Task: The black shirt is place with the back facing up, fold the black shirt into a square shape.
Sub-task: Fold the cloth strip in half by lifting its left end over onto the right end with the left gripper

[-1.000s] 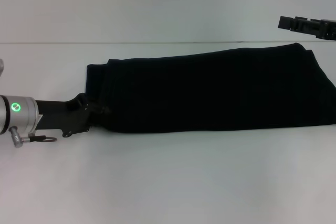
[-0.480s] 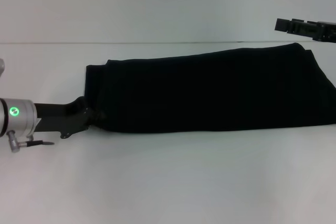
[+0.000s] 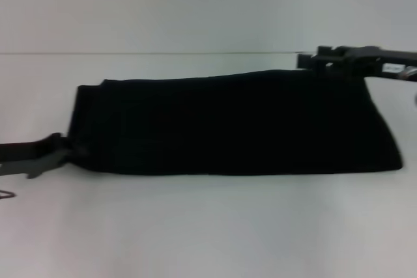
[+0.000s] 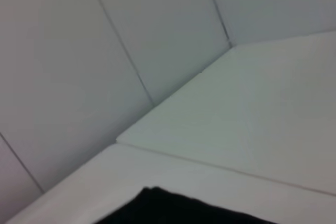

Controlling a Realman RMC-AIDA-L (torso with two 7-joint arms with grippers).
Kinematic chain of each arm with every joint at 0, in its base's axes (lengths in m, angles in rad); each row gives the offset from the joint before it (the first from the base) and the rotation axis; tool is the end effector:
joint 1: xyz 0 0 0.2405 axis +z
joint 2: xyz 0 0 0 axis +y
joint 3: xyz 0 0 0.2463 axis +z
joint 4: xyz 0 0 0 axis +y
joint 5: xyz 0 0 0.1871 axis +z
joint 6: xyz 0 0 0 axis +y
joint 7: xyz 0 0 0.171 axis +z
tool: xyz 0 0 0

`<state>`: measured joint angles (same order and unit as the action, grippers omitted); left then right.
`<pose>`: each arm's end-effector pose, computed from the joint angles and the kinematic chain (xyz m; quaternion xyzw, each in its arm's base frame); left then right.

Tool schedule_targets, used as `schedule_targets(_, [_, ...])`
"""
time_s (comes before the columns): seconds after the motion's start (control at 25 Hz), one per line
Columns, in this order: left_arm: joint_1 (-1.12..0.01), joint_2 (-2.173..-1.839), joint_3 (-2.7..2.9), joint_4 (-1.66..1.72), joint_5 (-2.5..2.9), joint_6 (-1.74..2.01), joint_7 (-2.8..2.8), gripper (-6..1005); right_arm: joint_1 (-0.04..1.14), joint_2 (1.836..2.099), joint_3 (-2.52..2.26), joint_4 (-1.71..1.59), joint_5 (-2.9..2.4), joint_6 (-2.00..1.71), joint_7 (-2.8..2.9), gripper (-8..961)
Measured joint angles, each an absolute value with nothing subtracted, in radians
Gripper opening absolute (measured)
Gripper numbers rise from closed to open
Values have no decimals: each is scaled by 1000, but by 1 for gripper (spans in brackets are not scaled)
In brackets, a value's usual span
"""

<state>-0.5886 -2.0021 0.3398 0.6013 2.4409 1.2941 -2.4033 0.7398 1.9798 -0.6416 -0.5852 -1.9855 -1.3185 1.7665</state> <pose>-0.3218 0.3465 0.0196 -0.6511 -0.7053 -0.1975 0.1990 0.2012 0.4058 0.0209 -0.8824 0.3432 0.2552 0.1961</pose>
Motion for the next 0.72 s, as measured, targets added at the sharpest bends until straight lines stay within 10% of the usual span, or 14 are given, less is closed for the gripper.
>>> schedule_targets(0.36, [-504, -1955, 221, 763, 2488, 1343, -2392, 95, 801, 2053, -739, -585, -1985, -1182, 1755, 787])
schedule_targets(0.72, [-642, -1933, 254, 723, 2307, 1636, -2376, 94, 839, 2067, -760, -590, -1983, -1113, 1764, 782])
